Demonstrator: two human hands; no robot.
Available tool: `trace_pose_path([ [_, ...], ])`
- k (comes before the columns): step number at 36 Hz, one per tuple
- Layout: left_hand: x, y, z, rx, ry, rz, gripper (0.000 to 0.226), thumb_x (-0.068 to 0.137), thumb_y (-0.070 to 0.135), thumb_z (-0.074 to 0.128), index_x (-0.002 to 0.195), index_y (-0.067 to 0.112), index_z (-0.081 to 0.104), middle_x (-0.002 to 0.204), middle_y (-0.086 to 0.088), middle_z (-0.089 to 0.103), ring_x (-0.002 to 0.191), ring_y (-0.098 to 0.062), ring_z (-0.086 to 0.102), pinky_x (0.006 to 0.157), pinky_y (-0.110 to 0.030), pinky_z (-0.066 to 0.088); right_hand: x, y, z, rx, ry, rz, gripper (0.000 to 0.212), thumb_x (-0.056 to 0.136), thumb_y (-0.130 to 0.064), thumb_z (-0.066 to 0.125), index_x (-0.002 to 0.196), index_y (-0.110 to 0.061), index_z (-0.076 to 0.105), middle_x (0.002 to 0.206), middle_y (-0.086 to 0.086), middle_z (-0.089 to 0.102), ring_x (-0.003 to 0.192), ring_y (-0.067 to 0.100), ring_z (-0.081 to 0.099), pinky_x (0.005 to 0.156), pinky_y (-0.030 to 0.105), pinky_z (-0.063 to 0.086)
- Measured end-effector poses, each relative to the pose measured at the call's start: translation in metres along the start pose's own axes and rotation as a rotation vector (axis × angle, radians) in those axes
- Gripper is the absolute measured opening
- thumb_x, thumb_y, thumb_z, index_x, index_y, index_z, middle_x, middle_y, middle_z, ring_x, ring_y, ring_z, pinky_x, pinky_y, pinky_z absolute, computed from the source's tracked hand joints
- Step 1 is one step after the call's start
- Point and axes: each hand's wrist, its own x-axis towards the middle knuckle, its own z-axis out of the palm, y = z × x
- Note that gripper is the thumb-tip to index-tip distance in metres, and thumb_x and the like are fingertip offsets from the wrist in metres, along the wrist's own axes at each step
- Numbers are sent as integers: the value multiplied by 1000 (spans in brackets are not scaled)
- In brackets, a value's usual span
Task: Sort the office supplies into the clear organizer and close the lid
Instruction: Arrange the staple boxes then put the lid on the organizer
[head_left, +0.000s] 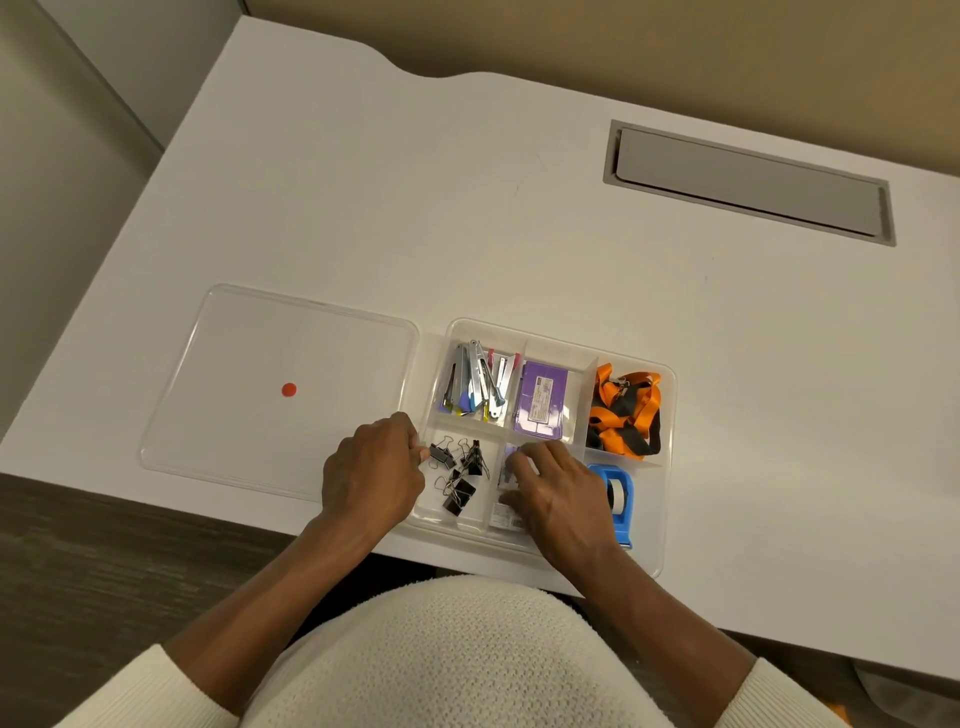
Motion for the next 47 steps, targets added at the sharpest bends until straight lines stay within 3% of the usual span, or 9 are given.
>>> trace_pose_path([
  [9,-2,3,-9,61,-27,3,19,98,42,67,97,23,66,92,6,73,75,-16,65,63,-31,54,6,-12,2,-135,-29,70,51,80,-33,85,118,-6,66,112,15,65,97,29,64,71,40,61],
  [13,-4,9,-20,82,-13,13,35,96,53,65,111,21,65,106,4,72,89,-21,69,70,-32,52,6,-19,0,-88,-23,124,38,82,-27,79,111,-7,65,110,15,63,96,28,63,68,38,59],
  [20,-12,21,-41,86,92,68,37,96,54,64,111,20,64,108,4,71,90,-20,68,66,-29,44,-1,-19,-18,16,66,145,52,70,-31,92,111,-9,70,105,10,73,93,23,70,62,32,61],
  [24,-17,32,-49,-243,84,98,24,90,48,76,96,27,67,90,14,72,74,-6,69,66,-30,56,-13,-10,-46,314,204,146,58,75,-36,90,123,-15,65,118,4,69,106,20,66,72,31,61],
  [27,-18,47,-54,-639,-155,52,21,84,48,82,95,32,73,88,13,77,83,1,72,74,-26,60,-19,-4,-78,620,234,120,55,79,-41,86,127,-25,64,125,-6,63,102,10,65,79,15,57],
  [31,-20,65,-60,-1139,-551,-18,35,83,36,81,113,18,75,105,-8,81,97,-25,79,82,-39,66,-20,-2,-115,827,308,44,50,80,-44,82,123,-22,70,119,-9,67,93,10,69,80,19,60],
  [35,-21,75,-67,-1400,-724,-78,43,81,32,80,116,7,76,116,-24,76,103,-35,77,78,-35,65,-17,4,-130,775,346,-47,46,82,-34,83,124,-17,72,123,-5,69,105,14,67,86,39,61],
  [39,-20,77,-71,-1595,-771,-116,42,91,27,72,125,4,72,128,-27,71,115,-40,73,88,-44,64,-18,2,-137,557,541,-96,46,82,-30,86,123,-13,74,131,8,67,118,21,63,93,30,56],
  [47,-25,95,-85,-1873,-732,-241,46,90,26,71,126,-2,72,130,-27,70,104,-29,77,84,-39,64,-16,-11,-135,330,871,-107,24,87,-23,84,100,-3,81,102,15,77,94,30,72,76,40,59],
])
